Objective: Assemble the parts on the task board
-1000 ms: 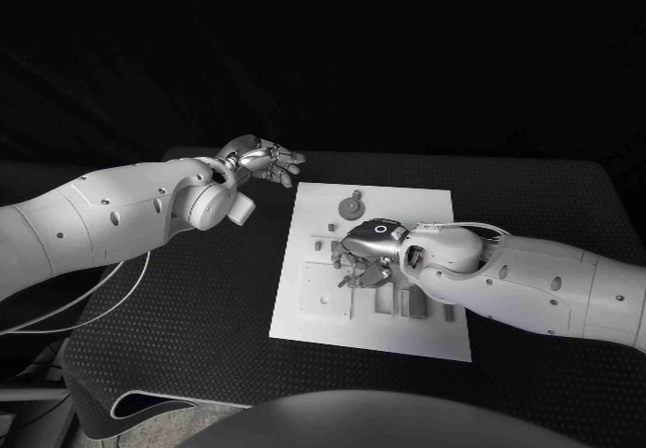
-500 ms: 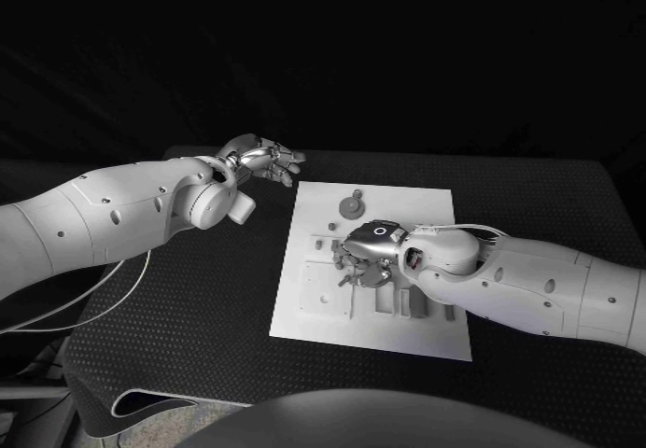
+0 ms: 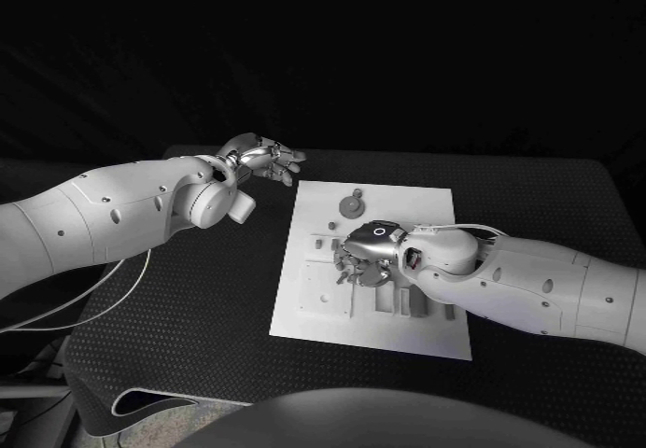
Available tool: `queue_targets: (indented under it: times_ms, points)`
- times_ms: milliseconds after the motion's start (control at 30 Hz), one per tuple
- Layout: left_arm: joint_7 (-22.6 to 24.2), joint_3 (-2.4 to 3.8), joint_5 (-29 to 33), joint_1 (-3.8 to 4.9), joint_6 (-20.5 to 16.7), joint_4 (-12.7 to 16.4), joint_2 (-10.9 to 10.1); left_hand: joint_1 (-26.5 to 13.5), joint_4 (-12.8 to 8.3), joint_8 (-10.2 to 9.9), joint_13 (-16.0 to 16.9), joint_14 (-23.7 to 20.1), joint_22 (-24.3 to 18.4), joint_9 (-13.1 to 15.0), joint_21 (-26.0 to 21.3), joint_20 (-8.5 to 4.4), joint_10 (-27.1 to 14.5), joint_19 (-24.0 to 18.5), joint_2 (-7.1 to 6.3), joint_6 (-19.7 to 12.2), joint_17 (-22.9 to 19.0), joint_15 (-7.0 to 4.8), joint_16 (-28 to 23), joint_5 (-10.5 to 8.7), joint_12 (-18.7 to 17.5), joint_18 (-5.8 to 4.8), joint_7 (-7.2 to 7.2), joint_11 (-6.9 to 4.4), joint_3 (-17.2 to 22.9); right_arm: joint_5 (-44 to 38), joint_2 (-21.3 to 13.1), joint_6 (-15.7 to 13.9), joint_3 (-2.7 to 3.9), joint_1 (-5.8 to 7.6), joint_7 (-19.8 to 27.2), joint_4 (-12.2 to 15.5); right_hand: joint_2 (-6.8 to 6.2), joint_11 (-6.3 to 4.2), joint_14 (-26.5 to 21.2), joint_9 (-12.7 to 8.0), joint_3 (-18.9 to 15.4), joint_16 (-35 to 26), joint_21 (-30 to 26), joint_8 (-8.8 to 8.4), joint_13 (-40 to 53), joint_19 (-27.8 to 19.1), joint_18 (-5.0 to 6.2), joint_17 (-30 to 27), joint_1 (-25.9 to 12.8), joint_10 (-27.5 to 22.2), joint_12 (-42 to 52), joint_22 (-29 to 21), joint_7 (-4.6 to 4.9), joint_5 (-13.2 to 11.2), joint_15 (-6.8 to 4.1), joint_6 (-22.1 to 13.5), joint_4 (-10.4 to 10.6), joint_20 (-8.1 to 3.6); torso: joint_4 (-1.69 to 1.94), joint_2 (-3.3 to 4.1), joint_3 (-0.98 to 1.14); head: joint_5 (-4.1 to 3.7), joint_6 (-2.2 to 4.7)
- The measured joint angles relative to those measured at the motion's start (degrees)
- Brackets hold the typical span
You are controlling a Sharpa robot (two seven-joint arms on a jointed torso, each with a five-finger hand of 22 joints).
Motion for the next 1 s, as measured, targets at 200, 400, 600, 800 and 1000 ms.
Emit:
queue_targets:
  times_ms: [200, 400, 600, 800, 1000]
  points:
    - [-0.02, 0.0, 0.0, 0.0, 0.02, -0.01, -0.01, 0.0, 0.0, 0.0, 0.0, 0.0, 0.0, -0.05, 0.0, 0.0, 0.0, 0.0, 0.0, 0.0, 0.06, 0.0, 0.0, 0.0, 0.0, 0.0, 0.0, 0.0, 0.0, 0.0, 0.0, 0.31, 0.03, 0.0, 0.09, 0.11, 0.13, -0.1, -0.04, 0.1, 0.0, 0.0, 0.21, 0.0, -0.18, 0.0, 0.0, -0.05, -0.13, -0.11, 0.22, 0.0, 0.0, 0.0, -0.01, 0.0, 0.0, 0.0, -0.03, 0.0, -0.01, -0.05, 0.0]
    - [-0.04, 0.0, 0.0, 0.0, 0.03, 0.02, 0.01, 0.0, 0.0, 0.0, 0.0, 0.0, -0.01, -0.05, 0.0, 0.0, 0.0, 0.0, 0.0, 0.0, 0.06, 0.0, 0.0, 0.0, 0.0, 0.0, 0.0, 0.0, 0.0, 0.09, 0.02, 0.52, 0.03, 0.0, 0.19, 0.13, 0.13, -0.12, -0.19, 0.14, 0.0, -0.01, 0.22, 0.0, -0.26, 0.0, 0.0, -0.05, -0.13, -0.13, 0.22, 0.0, 0.0, 0.0, -0.02, 0.0, 0.0, 0.01, -0.04, 0.0, -0.01, -0.05, -0.01]
    - [-0.05, -0.01, 0.0, 0.0, 0.04, 0.02, 0.06, 0.0, 0.0, 0.0, 0.03, 0.0, -0.05, -0.05, 0.0, 0.0, 0.0, 0.0, 0.0, 0.0, 0.11, 0.0, 0.0, 0.0, 0.0, 0.0, 0.0, 0.0, 0.0, 0.13, 0.38, 0.64, 0.03, -0.08, 0.26, 0.0, 0.35, -0.17, -0.21, 0.14, 0.0, -0.02, 0.21, 0.04, -0.39, 0.0, -0.01, -0.11, -0.35, -0.18, 0.22, 0.0, 0.0, 0.0, -0.03, 0.0, 0.0, 0.01, -0.04, 0.0, -0.01, -0.15, -0.01]
    - [-0.06, -0.01, 0.0, 0.0, 0.05, 0.02, 0.07, 0.0, 0.0, 0.0, 0.05, 0.0, -0.04, -0.05, 0.0, 0.0, 0.0, 0.0, 0.0, 0.0, 0.12, 0.0, 0.0, 0.0, 0.0, 0.0, 0.0, 0.0, 0.0, 0.15, 0.48, 0.59, 0.02, -0.14, 0.26, -0.01, 0.35, -0.17, -0.28, 0.1, 0.0, -0.02, 0.21, 0.04, -0.5, 0.0, 0.0, -0.11, -0.35, -0.18, 0.44, -0.01, 0.0, 0.0, -0.09, 0.0, 0.0, 0.01, -0.01, 0.0, -0.02, -0.18, -0.01]
    - [-0.09, -0.01, 0.0, 0.0, 0.07, 0.03, 0.07, 0.0, 0.0, 0.0, 0.04, 0.0, -0.04, -0.04, 0.0, 0.0, 0.0, 0.0, 0.0, -0.03, 0.16, 0.0, 0.0, 0.0, 0.0, 0.0, 0.03, 0.0, 0.0, 0.15, 0.52, 0.55, 0.01, -0.16, 0.26, 0.02, 0.35, -0.08, -0.31, -0.06, 0.0, 0.2, 0.21, 0.04, -0.57, 0.0, -0.01, -0.15, -0.35, -0.27, 0.44, -0.01, 0.0, 0.0, -0.1, 0.0, 0.0, 0.01, 0.0, 0.0, -0.03, -0.15, -0.01]
